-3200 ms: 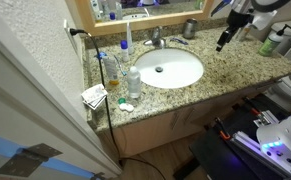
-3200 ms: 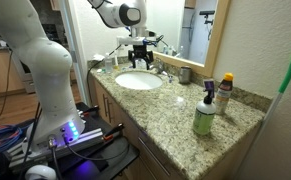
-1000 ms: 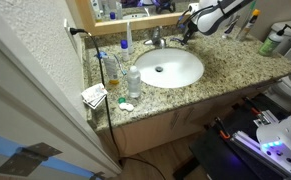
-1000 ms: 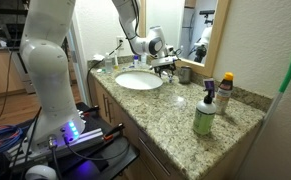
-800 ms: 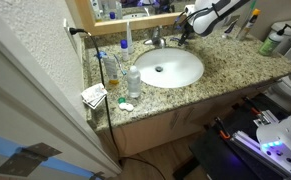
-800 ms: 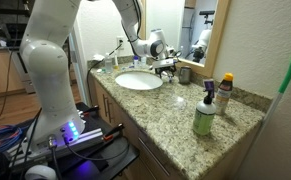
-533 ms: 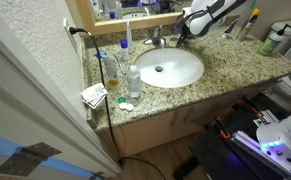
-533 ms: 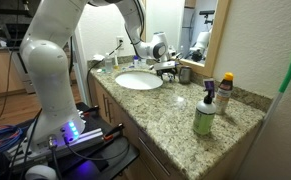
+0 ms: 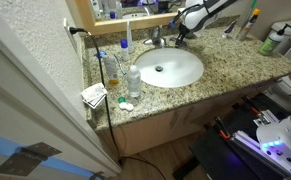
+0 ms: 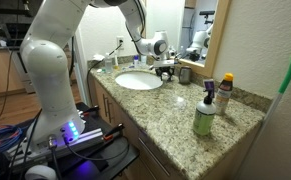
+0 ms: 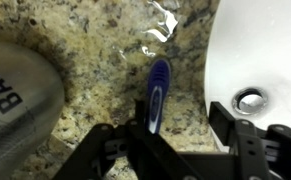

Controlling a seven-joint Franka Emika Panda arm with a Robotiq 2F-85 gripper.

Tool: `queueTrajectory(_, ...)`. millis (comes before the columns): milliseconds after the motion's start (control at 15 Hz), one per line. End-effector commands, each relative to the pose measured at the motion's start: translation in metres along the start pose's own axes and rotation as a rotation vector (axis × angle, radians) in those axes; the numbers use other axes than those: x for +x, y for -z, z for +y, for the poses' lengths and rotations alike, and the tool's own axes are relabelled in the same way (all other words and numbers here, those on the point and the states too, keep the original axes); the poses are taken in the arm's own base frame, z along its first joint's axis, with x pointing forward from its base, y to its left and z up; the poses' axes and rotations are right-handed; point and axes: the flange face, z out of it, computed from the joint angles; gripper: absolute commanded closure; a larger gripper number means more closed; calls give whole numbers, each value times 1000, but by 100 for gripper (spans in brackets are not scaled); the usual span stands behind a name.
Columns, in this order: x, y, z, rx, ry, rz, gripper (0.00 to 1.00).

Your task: Put the shaving stick on running water then put it on the counter near you

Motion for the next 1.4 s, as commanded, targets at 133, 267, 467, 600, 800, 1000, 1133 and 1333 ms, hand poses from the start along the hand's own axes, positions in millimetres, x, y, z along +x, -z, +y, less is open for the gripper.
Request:
queueTrajectory(133,-8,-7,13,0,-3,-29,75)
queueTrajectory(267,-10,-5,12,-11,-15,-31,91)
queueTrajectory(467,-19,-1,15,-46,-71,-29,98)
queueTrajectory(600,-31,3,34,-86,-135,-29,97)
queueTrajectory(800,-43,31,58,-98,-182,-7,96)
queueTrajectory(1000,-48,72,49,-40,-93,53,96)
queueTrajectory(1133,-47,95,37,9,-21,97,96)
queueTrajectory(1333,-54,122,10,147,75,104,96)
